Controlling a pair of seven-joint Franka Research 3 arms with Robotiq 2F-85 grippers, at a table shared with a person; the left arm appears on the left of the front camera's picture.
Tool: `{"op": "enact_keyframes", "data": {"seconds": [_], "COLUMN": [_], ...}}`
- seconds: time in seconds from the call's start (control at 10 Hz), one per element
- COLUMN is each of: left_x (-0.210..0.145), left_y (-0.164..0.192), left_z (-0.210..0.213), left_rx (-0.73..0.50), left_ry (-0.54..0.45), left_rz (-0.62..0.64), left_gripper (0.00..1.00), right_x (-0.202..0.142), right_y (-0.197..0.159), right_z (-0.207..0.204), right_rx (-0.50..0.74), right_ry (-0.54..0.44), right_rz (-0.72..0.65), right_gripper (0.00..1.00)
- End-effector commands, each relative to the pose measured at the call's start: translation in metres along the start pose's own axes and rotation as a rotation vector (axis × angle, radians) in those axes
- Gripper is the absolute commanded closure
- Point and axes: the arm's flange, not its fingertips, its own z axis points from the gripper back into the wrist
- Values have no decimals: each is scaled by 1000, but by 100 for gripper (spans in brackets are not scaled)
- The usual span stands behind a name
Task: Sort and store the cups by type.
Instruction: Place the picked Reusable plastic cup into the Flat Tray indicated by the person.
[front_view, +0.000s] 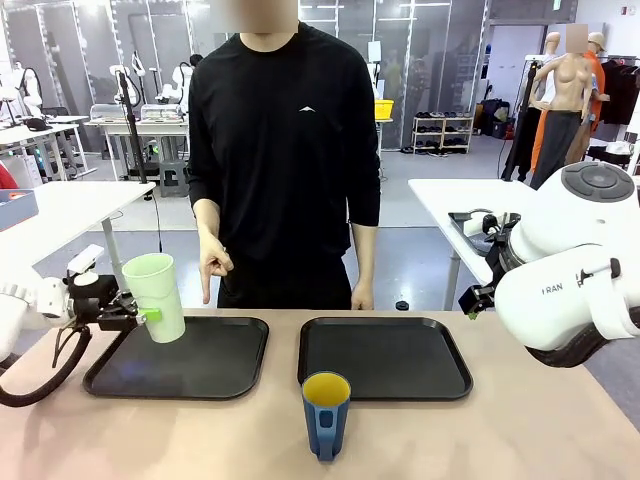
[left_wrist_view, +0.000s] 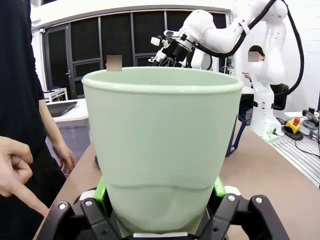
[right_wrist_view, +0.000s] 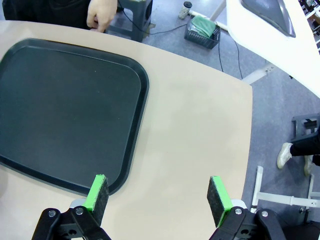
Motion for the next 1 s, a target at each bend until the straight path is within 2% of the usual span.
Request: {"op": "enact_keyframes", "data": {"seconds": [0.0,0.1,0.2,0.6,0.9], "left_x": [1,-1,-2,-5,-24], "left_y": [7,4,2,1,7], "left_z": [2,3,1,2,1], "left_rx": [4,-16,-2,-4,-59], "left_ry": [-53,-63,-2,-9,-14], "left_rz": [21,29,4,10,12], "left_gripper": [15,15,15,15,15], "right_x": [0,0,0,0,0], "right_y": [0,0,0,0,0], "right_z": [0,0,0,0,0], "right_rx": [-3,-3,-3,-3,-3], "right_ry": [1,1,1,1,1], "right_rz": [7,7,7,7,7], "right_gripper": [0,0,0,0,0]}}
